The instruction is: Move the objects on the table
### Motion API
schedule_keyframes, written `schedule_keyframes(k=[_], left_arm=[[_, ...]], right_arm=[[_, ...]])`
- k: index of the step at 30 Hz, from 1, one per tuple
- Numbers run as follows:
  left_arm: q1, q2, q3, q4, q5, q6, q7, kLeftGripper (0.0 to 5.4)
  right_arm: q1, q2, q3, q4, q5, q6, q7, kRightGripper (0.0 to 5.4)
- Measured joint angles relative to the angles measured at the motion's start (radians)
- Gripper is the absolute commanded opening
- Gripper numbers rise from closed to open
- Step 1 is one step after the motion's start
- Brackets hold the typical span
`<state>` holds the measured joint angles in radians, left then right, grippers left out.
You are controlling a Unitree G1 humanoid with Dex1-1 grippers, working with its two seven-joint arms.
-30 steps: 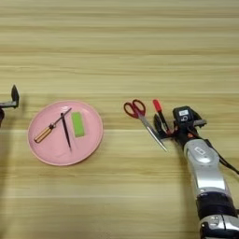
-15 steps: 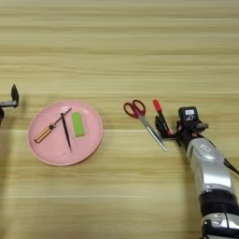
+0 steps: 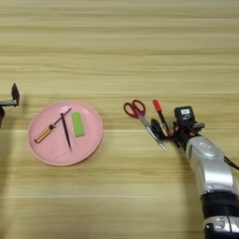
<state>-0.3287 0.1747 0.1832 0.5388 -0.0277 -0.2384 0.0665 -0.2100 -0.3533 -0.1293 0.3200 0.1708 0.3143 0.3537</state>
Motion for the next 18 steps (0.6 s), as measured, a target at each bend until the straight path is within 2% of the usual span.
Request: schedule_keyframes(k=[9, 18], left_arm=[[0.001, -0.003, 0.000, -0.010, 0.000, 0.004, 0.000, 5.38], [0.004, -0.003, 0.000, -0.013, 0.000, 0.007, 0.000, 5.38]], right_arm=[[-0.008, -0.001, 0.000, 0.016, 0.000, 0.008, 0.002, 5.40], [-0.042, -0.007, -0.005, 0.077, -0.002, 0.000, 0.001, 5.40]])
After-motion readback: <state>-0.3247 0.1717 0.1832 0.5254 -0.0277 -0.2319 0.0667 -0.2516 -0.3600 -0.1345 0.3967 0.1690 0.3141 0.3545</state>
